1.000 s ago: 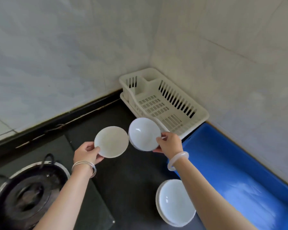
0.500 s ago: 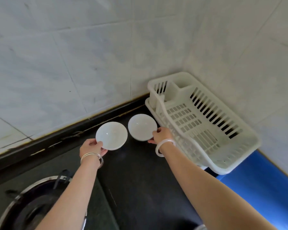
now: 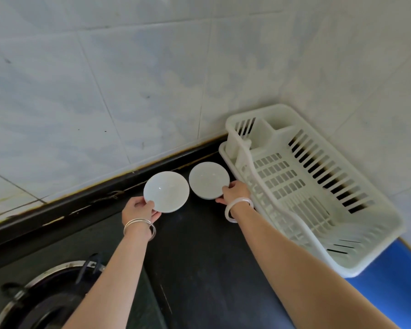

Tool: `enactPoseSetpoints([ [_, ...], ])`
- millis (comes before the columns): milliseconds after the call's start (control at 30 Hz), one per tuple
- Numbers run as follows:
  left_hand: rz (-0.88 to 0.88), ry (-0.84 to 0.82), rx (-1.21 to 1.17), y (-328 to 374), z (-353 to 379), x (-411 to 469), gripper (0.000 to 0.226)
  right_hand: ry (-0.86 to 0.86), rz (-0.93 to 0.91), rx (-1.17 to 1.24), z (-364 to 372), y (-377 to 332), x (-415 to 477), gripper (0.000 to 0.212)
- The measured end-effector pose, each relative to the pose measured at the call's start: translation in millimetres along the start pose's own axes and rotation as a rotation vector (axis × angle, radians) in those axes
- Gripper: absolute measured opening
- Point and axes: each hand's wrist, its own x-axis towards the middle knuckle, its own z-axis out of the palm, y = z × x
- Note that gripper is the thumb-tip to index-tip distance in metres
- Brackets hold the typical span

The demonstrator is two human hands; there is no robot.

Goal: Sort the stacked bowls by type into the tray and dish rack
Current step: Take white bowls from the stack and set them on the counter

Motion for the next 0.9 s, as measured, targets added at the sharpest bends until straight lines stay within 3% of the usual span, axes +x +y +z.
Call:
enactPoseSetpoints([
  [133,-0.017,-0.028,-0.099,-2.3,0.8,-4.9,0.024,-0.026,0.028,0.134,0.9,4.0,0.0,0.015],
  [300,-0.138,-0.1,-0.216,-15.6,-3.1,-16.6,0.031,-0.093,0.12,0.379,-0.3,14.3,-4.1,0.035],
  [400,-0.162,-0.076,-0.3,-15.8,1.6,-21.2,0.034,-0.11,0.147,0.509,2.7,15.3,-5.4,0.035],
  [900,-0.193,0.036,-0.374,-3.9,22.9,-17.5,0.036,-0.079,0.127,0.525,23.0,-11.7,5.4,0.034],
])
